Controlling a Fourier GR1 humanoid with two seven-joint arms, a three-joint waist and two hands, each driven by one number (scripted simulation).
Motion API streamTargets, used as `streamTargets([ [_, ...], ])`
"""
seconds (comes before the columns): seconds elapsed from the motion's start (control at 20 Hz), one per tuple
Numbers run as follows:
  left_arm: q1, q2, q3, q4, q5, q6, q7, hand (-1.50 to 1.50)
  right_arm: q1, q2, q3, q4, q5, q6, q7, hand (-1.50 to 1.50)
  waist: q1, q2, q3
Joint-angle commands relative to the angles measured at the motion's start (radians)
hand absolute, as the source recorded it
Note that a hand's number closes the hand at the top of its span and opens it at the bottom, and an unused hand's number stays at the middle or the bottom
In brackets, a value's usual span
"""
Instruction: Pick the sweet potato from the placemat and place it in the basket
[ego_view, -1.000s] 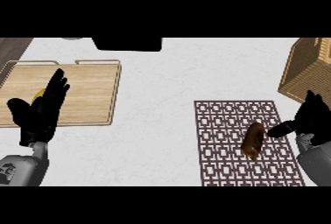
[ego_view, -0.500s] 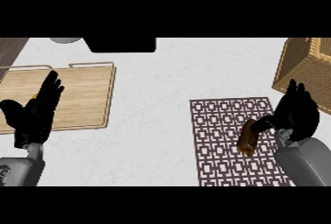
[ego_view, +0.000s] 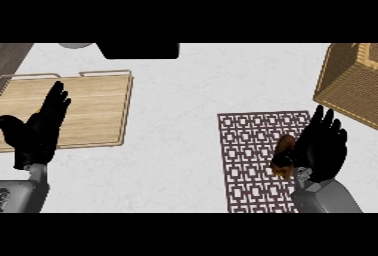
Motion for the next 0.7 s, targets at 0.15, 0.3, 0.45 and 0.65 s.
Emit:
streamTargets([
  [0.15,-0.011,-0.032,0.000,0.030,-0.017,-0.001,-0.018,0.00,0.046,0.107,-0.024,-0.029,0.170,0.060,0.170,-1.50,0.006,0.005,0.002],
  [0.3,-0.038,-0.050,-0.015,0.053,-0.044,0.016,-0.004,0.00,0.089,0.182,-0.004,-0.078,0.240,0.074,0.169,-1.50,0.000,0.005,0.002],
  [0.45,-0.053,-0.040,0.001,0.031,-0.032,-0.005,0.015,0.00,0.074,0.236,-0.041,-0.011,0.269,0.067,0.122,-1.50,0.009,0.007,0.002],
  [0.65,-0.050,-0.059,0.005,0.010,-0.047,0.010,0.027,0.00,0.069,0.233,-0.136,-0.046,0.280,0.078,0.043,-1.50,0.010,0.006,0.002],
])
